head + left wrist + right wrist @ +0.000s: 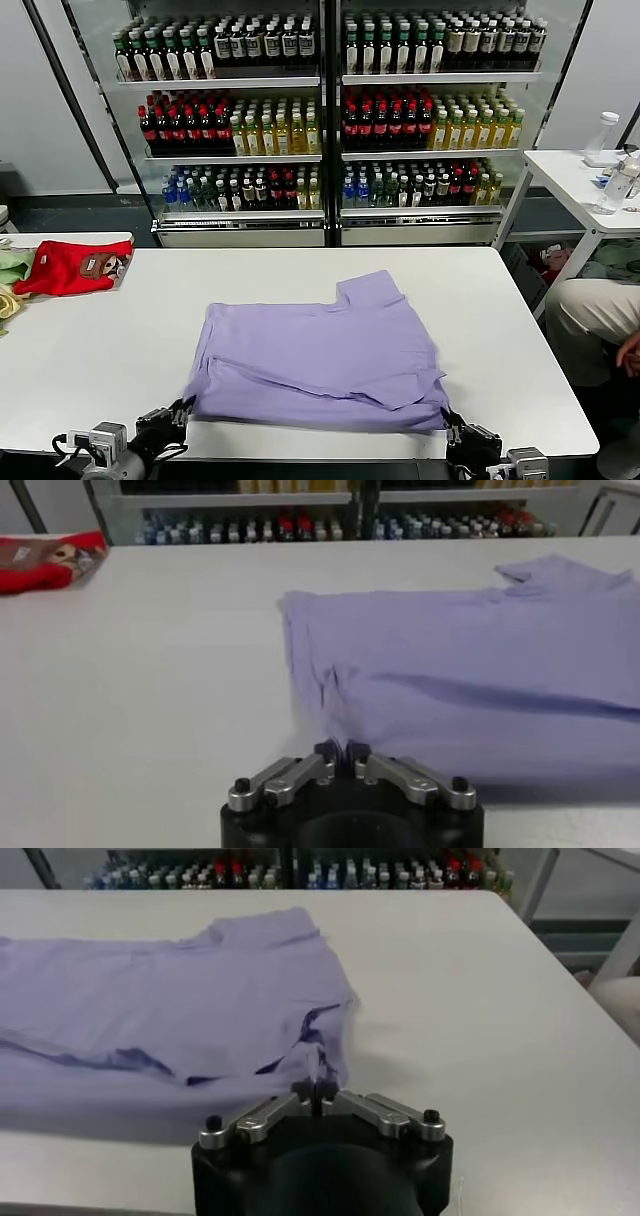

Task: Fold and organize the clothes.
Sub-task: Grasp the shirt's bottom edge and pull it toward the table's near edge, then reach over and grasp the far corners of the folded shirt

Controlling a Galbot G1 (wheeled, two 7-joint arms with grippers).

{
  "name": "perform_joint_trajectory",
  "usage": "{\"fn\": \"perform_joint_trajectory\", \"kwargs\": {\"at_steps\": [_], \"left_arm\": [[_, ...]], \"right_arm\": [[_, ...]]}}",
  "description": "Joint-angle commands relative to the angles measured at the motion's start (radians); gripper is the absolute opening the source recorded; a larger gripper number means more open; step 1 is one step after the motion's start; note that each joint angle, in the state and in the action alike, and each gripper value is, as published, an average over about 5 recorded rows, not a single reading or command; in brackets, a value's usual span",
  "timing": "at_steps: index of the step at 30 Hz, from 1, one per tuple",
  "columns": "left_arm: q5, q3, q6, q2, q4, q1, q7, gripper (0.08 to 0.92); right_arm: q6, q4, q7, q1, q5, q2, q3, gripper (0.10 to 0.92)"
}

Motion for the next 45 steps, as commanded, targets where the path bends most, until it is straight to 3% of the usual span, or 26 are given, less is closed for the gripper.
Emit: {"fn": "perform_joint_trajectory", "kwargs": {"at_steps": [1, 7, 13, 19, 26, 32, 37, 45], "left_arm": [[0.019, -0.090, -0.002, 0.020, -0.045, -0.035, 0.000, 0.291], [0.018, -0.008, -0.010, 0.035, 0.051, -0.220, 0.015, 0.473], [0.020, 0.103, 0.009, 0.041, 0.266, -0.489, 0.065, 0.663], [0.023, 0.186, 0.021, 0.050, 0.445, -0.644, 0.134, 0.805], [0.032, 0.264, 0.021, 0.042, 0.627, -0.784, 0.214, 0.823], [0.080, 0.309, 0.015, 0.028, 0.728, -0.850, 0.288, 0.823], [0.111, 0.329, 0.001, 0.017, 0.777, -0.882, 0.313, 0.823], [0.127, 0.347, -0.011, 0.013, 0.818, -0.904, 0.331, 0.823]], "right_arm": [[-0.002, 0.057, -0.005, 0.052, 0.023, -0.029, 0.063, 0.307], [-0.009, -0.147, 0.016, 0.438, 0.078, -0.061, -0.031, 0.479], [-0.010, -0.436, 0.030, 0.840, 0.093, -0.015, -0.275, 0.653], [-0.009, -0.699, 0.023, 1.089, 0.042, 0.053, -0.416, 0.801], [-0.008, -1.037, 0.032, 1.282, 0.007, 0.173, -0.471, 0.823], [-0.008, -1.233, 0.020, 1.343, -0.020, 0.275, -0.453, 0.823], [-0.006, -1.318, -0.009, 1.364, -0.057, 0.328, -0.442, 0.823], [-0.002, -1.330, -0.014, 1.346, -0.069, 0.347, -0.443, 0.823]]}}
